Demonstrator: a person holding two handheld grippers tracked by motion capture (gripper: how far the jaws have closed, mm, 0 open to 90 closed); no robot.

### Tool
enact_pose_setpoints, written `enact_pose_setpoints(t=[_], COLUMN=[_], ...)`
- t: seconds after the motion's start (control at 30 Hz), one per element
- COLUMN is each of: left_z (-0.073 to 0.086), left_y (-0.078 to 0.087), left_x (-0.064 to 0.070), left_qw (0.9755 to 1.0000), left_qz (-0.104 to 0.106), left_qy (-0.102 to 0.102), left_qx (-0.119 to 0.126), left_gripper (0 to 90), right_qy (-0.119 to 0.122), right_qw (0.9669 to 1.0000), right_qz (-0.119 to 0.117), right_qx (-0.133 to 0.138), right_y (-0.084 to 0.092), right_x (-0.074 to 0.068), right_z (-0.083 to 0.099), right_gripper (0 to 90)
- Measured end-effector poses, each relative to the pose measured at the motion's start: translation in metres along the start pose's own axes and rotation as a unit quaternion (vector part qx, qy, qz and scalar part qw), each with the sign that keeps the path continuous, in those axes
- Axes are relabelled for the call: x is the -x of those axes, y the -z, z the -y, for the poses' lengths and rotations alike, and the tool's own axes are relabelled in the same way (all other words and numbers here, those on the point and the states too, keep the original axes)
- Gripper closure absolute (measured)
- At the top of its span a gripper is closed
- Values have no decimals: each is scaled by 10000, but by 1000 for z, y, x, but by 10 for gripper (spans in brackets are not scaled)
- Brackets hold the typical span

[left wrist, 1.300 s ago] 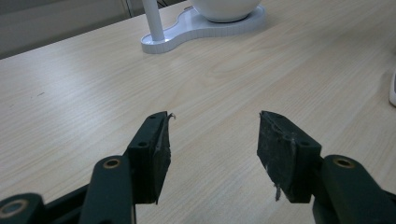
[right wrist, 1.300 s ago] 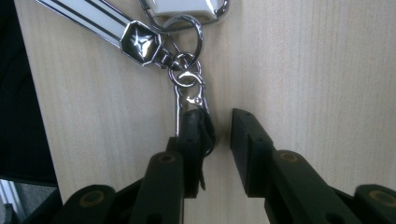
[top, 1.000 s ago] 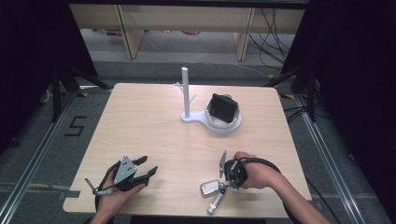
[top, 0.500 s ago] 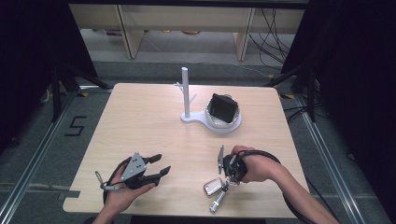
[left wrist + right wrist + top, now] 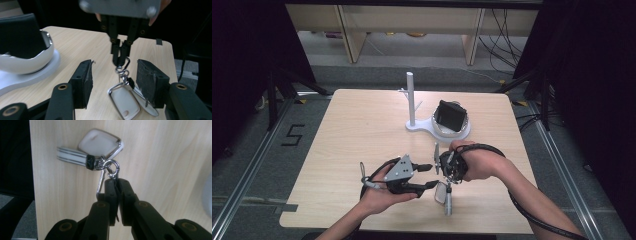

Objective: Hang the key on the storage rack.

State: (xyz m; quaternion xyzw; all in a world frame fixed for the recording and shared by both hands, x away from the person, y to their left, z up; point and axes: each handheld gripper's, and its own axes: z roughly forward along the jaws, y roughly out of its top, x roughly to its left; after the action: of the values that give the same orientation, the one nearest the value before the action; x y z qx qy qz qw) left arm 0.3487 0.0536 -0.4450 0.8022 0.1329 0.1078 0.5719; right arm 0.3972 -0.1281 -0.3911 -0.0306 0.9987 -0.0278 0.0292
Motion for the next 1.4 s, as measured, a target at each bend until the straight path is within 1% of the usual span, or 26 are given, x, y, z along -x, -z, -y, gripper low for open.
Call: enact_pose_setpoints(t=[0.07,0.17,0.2,0.23,0.3,0.47,0.5,0.53,0.57,0.63,0.67,0.7,0.73,0.77,0.8,0.83,0.97,1.1,1.17,1.2,1.23,1.27,1.3,1.33,1.37,1.4], left_z=[0,3,3,4,4,7,7,7,7,7,8,7,8,9,8,8,8,8,8,8,8,8,7,9,9,8], left_y=[-6,-14,-16,-17,-18,-24,-24,-25,-26,-27,-28,-28,-29,-30,-29,-30,-31,-30,-30,-31,-31,-31,-30,-31,-34,-31], left_x=[-1,-1,-1,-1,-2,-6,-6,-6,-7,-7,-7,-9,-8,-7,-8,-7,-4,-5,-5,-7,-8,-9,-8,-4,-10,-10], left_qw=[9999,9995,9993,9991,9985,9981,9979,9978,9976,9975,9969,9972,9968,9963,9971,9968,9956,9956,9956,9963,9965,9966,9972,9958,9963,9950], left_qz=[42,115,154,195,244,284,280,308,321,345,408,371,435,485,434,440,453,499,521,582,608,627,539,626,704,702], left_qy=[-47,-56,-52,-47,-112,-46,-26,53,28,69,207,145,302,429,314,400,679,623,597,427,362,297,217,489,59,-156], left_qx=[-144,-301,-331,-381,-468,-551,-586,-589,-611,-617,-636,-634,-595,-573,-548,-536,-458,-495,-497,-471,-452,-441,-480,-448,-495,-695], left_gripper=[474,481,484,488,501,520,527,532,538,554,564,572,580,591,601,613,651,658,659,660,663,665,666,665,662,656], right_qy=[61,118,22,164,87,351,69,90,377,342,345,374,341,209,123,62,94,86,186,355,85,226,333,393,231,530], right_qw=[9999,9999,9999,9997,9999,9989,9999,9998,9987,9991,9990,9989,9989,9991,9994,9997,9996,9997,9995,9989,9996,9989,9990,9987,9992,9978], right_qz=[9,35,15,30,18,119,48,56,135,153,135,126,117,52,15,1,59,60,85,87,17,100,154,162,144,125], right_qx=[113,107,102,161,115,302,137,140,311,203,243,266,299,364,325,257,248,230,228,290,261,408,266,272,303,379], right_y=[1,3,4,3,5,4,7,7,6,9,9,9,10,10,11,11,11,11,11,10,11,10,11,11,11,10], right_x=[1,2,1,2,2,5,1,1,5,4,4,4,3,1,0,-1,0,-1,0,2,-1,0,2,2,0,4], right_z=[-3,-6,-7,-8,-10,-13,-14,-14,-15,-16,-16,-16,-17,-18,-18,-18,-19,-19,-19,-19,-19,-20,-20,-20,-20,-21], right_gripper=[872,873,872,873,872,873,873,873,873,873,872,872,872,872,872,872,872,873,873,872,872,872,873,873,873,873])
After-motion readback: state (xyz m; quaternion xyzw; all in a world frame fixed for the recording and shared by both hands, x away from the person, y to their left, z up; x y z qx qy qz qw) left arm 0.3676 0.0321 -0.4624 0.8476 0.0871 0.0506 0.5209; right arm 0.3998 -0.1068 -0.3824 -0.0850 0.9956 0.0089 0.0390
